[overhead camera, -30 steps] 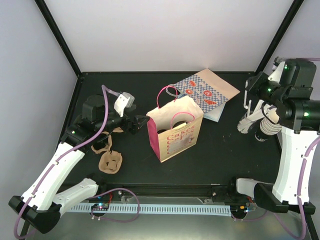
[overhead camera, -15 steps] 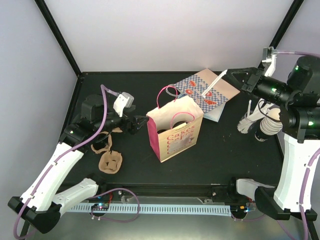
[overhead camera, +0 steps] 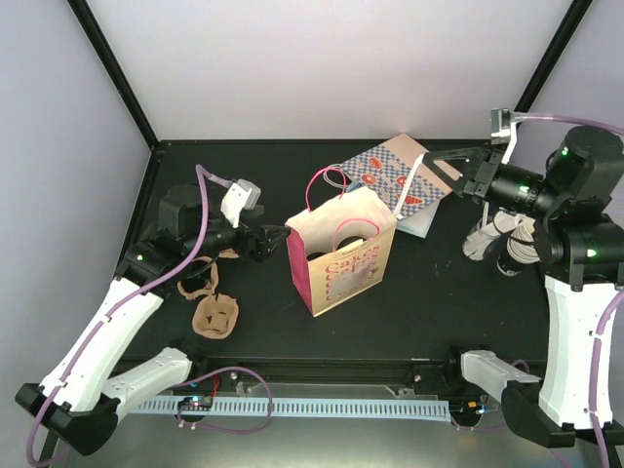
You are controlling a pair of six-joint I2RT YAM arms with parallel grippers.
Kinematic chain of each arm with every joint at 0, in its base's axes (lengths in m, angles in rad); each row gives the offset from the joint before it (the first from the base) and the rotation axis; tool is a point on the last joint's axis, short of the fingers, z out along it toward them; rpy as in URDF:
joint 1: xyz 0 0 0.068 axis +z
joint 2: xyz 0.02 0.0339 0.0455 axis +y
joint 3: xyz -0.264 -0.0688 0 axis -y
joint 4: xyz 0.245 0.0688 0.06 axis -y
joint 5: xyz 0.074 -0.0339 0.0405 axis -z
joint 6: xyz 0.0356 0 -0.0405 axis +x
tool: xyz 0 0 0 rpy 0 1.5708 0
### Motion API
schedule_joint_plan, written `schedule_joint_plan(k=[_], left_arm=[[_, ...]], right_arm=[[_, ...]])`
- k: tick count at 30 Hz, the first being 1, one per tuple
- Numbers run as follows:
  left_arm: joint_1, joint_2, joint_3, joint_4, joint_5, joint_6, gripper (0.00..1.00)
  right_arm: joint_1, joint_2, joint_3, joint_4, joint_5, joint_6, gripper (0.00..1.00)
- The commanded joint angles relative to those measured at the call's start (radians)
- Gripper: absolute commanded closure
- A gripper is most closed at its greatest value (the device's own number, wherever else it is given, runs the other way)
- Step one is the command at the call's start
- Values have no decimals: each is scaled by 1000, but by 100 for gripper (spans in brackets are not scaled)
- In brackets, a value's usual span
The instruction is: Pack the takeout coffee
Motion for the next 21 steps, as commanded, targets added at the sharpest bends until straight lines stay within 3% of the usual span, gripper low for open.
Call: schedule_joint_plan(k=[1, 10, 21], left_arm=[[-3, 1, 39, 0, -1, -17, 1], [-3, -9, 28, -3, 8, -30, 1], [-3, -22, 21, -19, -3, -22, 1]], right_arm=[[56, -8, -61, 112, -3, 54, 99], [239, 51, -73, 179, 74, 70, 99], [277, 74, -181, 114, 198, -24, 98]])
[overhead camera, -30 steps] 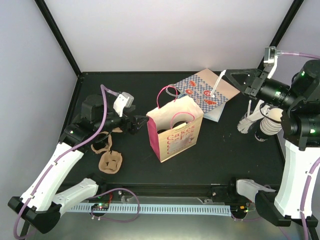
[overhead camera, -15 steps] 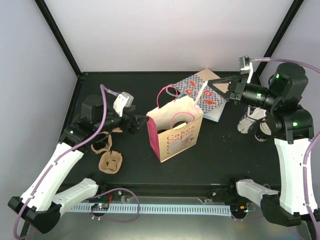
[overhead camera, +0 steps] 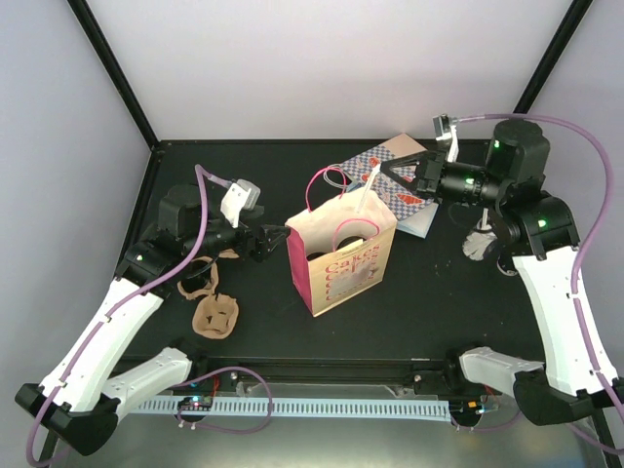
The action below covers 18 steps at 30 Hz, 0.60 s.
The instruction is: Pack the takeout coffee
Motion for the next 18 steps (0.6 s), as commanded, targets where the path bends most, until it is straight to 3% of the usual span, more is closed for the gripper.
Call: schedule_joint_plan(k=[1, 3, 4, 8, 14, 18], left_arm=[[-3, -21, 20, -14, -2, -2, 1], [-2, -17, 19, -12, -1, -3, 1], [-2, -16, 20, -12, -1, -3, 1], [-3, -15, 25, -13, -2, 0, 1], [-3, -14, 25, -19, -8, 9, 1], [-3, -22, 20, -26, -19, 17, 1]], right_arm=[[20, 15, -21, -39, 84, -71, 93], [29, 25, -18, -62, 101, -98, 67], [32, 30, -13, -73, 111, -111, 58], [33, 37, 32, -148, 187, -173, 46], [31, 86, 138, -365, 501, -344, 43], [29, 89, 122, -462, 885, -424, 44]])
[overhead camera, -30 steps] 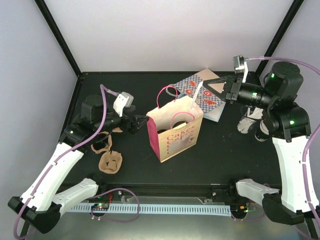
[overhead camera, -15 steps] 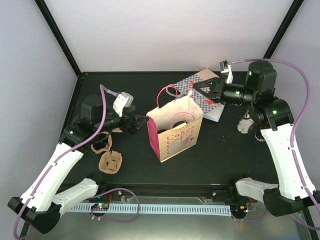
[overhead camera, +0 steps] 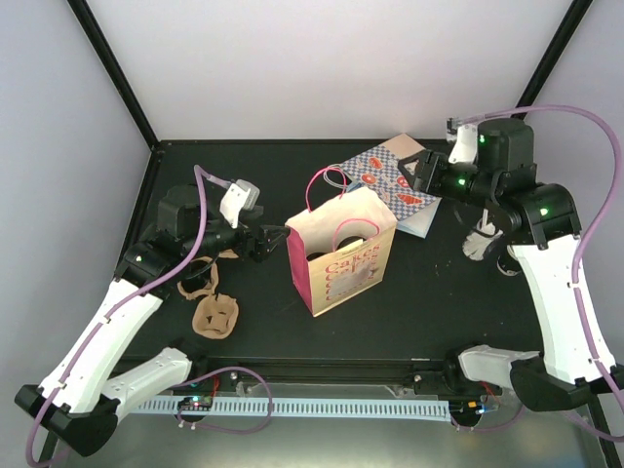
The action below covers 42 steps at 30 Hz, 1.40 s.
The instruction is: Pack the takeout coffee
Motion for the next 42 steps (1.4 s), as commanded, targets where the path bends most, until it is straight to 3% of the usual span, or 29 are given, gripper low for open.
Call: schedule_joint_plan(k=[1, 4, 9, 15, 18, 25, 39, 42], left_arm=[[-3, -20, 17, -25, -19, 17, 1], [-3, -27, 4, -16, -23, 20, 1], [-2, -25, -2, -11, -25, 31, 1], [-2, -23, -7, 3, -17, 34, 1], [-3, -19, -12, 13, -17, 38, 1], [-3, -7, -14, 20, -14, 43, 1], [-2, 2, -16, 36, -10, 52, 1], [-3, 5, -13, 36, -8, 55, 1]], right_arm=[[-4, 7, -20, -167, 527, -129, 44], [-28, 10, -97, -178, 799, -126, 44], [-85, 22, -250, -98, 955, -76, 46], [-194, 65, -314, 7, 961, -126, 44], [-222, 141, -286, -4, 964, -140, 49], [-228, 274, -245, -31, 1007, -127, 55], [-237, 411, -195, -87, 1107, -101, 57], [-246, 434, -191, -101, 1106, -93, 64]])
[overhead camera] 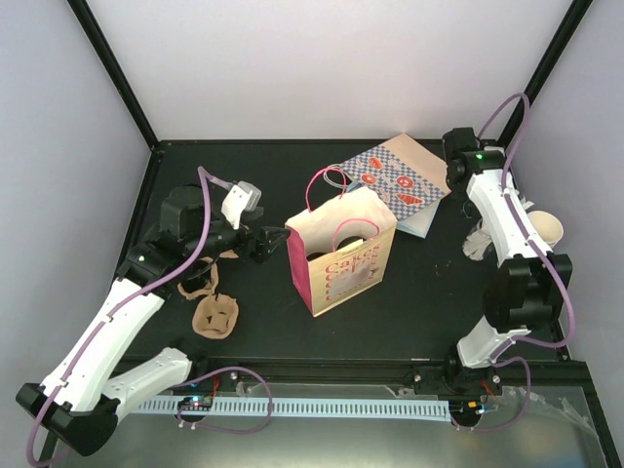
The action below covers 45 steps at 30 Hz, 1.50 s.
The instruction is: Pack the takeout coffee
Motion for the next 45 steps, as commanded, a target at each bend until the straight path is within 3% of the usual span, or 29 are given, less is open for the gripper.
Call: schedule_joint_plan(k=[1, 4, 6, 7, 28, 32, 38, 45], left_arm=[[-3, 5, 9, 25, 1, 28, 1], [-2, 4, 13, 23, 1, 33, 1], [-3, 4, 11, 23, 0, 33, 1], [-3, 3, 11, 23, 0, 33, 1], [-3, 5, 15, 26, 7, 15, 1], [-2, 5, 16, 25, 10, 10, 1], [-3, 8, 30, 7, 12, 9, 1], [-3, 10, 34, -1, 13, 7, 1]], right_arm=[[-18, 30, 28, -33, 46, 30, 69], [-19, 18, 32, -37, 54, 33, 83], [-19, 4, 37, -41, 44, 32, 97], [-18, -3, 45, -45, 37, 33, 99], [22, -76, 392, -284, -89, 0, 99], [29, -137, 427, -271, -213, -9, 99], [37, -329, 339, -112, -458, -59, 99], [38, -458, 290, 66, -985, -116, 99]])
